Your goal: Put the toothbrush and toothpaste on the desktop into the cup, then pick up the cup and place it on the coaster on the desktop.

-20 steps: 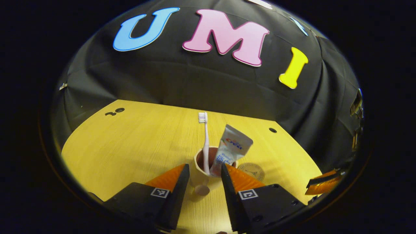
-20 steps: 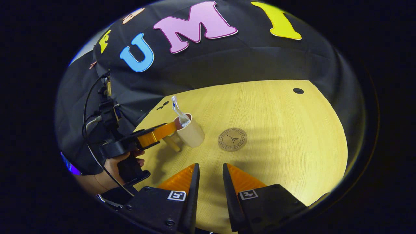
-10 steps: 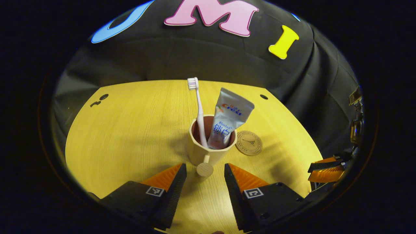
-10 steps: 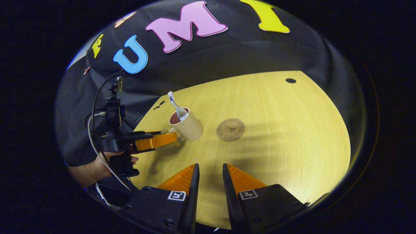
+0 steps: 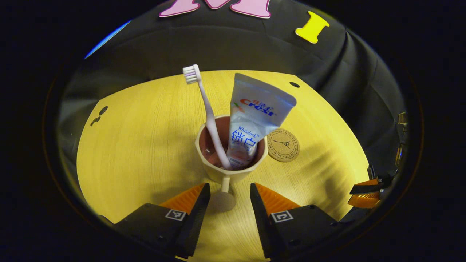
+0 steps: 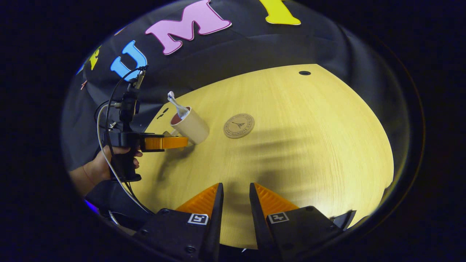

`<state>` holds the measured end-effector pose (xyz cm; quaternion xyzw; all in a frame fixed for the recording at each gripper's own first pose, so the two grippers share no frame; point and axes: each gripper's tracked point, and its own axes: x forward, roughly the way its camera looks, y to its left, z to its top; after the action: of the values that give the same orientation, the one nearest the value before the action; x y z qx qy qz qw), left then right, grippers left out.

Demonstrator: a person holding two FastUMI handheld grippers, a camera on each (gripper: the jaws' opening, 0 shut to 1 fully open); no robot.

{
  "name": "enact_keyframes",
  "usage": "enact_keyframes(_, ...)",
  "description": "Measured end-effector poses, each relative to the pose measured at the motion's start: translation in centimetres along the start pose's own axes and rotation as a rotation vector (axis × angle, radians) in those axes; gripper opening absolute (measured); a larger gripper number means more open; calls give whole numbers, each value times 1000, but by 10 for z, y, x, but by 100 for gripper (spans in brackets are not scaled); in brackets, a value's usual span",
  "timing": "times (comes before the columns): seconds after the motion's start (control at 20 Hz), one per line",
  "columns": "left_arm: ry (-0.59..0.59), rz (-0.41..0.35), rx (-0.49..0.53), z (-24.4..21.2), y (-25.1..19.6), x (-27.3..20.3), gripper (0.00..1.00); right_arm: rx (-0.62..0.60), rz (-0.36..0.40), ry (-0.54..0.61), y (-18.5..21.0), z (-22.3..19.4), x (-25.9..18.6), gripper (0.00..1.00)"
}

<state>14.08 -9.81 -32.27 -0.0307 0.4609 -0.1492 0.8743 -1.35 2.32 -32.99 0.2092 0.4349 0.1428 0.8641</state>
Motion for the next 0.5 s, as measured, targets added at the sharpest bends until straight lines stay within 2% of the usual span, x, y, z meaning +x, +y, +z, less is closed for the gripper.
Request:
enact_keyframes(0.3,55,1,-15,-4,5,11,58,76,-58,-5,-30,-10,-7,44)
enact_keyframes(0.35,67,-1,-16,-6,5,13,65,84,-63,-5,-32,-11,-7,44)
enact_keyframes(0.4,71,6,-15,-6,6,15,58,90,-68,-4,-35,-12,-9,44)
enact_keyframes(0.45,75,16,-16,-7,10,15,45,96,-72,-3,-37,-13,-9,44)
enact_keyframes(0.5,72,14,-19,-7,10,15,36,103,-74,-2,-39,-13,-9,44)
